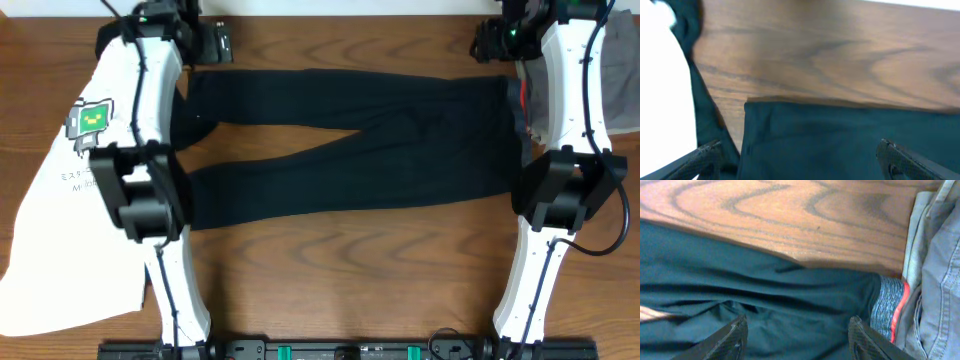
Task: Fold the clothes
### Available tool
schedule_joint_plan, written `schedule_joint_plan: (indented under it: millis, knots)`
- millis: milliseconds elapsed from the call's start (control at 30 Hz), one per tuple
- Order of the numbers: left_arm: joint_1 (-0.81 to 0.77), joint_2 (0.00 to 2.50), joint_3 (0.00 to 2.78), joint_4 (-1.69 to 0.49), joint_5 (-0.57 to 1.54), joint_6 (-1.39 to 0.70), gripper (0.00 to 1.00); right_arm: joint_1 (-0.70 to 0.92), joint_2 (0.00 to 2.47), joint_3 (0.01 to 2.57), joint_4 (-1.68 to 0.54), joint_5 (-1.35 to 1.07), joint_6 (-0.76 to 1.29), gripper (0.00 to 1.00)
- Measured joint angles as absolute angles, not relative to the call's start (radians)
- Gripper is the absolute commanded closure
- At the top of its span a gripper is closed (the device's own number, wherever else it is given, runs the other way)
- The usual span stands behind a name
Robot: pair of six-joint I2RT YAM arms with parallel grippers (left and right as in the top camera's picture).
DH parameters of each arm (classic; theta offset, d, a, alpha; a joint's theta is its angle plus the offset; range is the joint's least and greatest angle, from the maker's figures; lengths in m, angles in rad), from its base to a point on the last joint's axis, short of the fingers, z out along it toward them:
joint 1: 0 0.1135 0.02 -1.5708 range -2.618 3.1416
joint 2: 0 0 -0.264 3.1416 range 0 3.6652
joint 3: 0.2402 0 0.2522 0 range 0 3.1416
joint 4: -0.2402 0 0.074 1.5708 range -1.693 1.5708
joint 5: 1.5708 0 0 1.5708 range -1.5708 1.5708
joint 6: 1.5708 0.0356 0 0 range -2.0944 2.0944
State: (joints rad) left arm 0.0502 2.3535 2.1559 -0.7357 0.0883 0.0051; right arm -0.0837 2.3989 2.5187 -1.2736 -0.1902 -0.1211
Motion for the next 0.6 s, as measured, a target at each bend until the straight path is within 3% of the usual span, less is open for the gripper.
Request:
schedule_joint_plan:
  millis: [533,600]
  knots:
    - [0.05,2.481,2.16,-0.598,-0.03,0.024,0.0,-0.084,2.399,2.519,-1.303,-0.186,-0.125,0.41]
    - [0.051,2.481,2.16,-0.602,-0.031,0.024,0.01,-0.084,2.399,2.519,-1.31,-0.186,-0.126,0.46]
